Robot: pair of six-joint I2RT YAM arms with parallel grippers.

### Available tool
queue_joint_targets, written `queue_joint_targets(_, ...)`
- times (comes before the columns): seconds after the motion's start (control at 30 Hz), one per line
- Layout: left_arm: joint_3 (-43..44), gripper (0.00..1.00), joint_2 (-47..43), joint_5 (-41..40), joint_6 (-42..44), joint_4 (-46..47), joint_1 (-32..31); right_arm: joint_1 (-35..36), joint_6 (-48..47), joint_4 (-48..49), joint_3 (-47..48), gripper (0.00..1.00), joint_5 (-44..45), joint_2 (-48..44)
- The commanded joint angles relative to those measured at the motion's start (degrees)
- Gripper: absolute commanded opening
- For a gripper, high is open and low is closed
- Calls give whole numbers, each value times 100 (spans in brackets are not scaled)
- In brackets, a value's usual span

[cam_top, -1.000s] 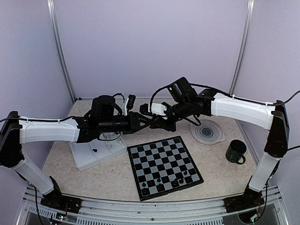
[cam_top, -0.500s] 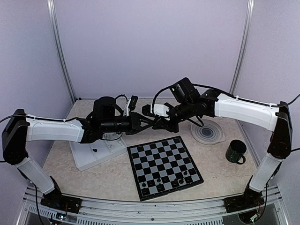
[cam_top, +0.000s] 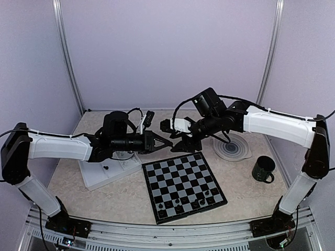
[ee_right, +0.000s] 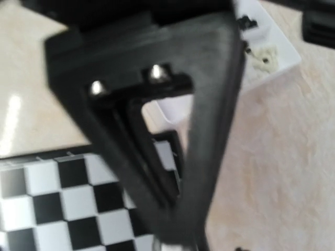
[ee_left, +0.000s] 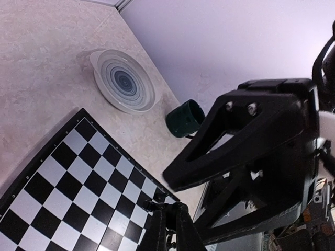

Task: Set up the chess pieces on the board
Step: Pass from the right arm to the left, then pass from the left arm to the right

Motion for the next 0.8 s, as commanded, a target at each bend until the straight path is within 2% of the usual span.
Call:
queue_joint_targets(0.0,-337,8,-497,-101,844,-524,28,-418,87,-229,-113,56,-928,-469)
queue_joint_targets(0.07,-668,7,-649,86,711,-113,99,-910,409,-159,-183,58,-1631,-567)
queue_joint_targets(0.2,-1299,8,-809,394,120,1598,166,-1742,1626,539,-588,57,-3502,-608)
queue_joint_targets(0.4,-1305,8,-612,655,-382,3086,141,-1994,3744,2018,-1018,55,-5474,-154)
queue_joint_targets(0.6,-1069,9,-232,773,-554,3663,-10,-1986,7034,5206,-1744,57,-6506,320)
queue_joint_targets(0.77,-1005,9,-52,836,-608,3891,-95,-1816,8486,6729,-2031,58,-6641,515)
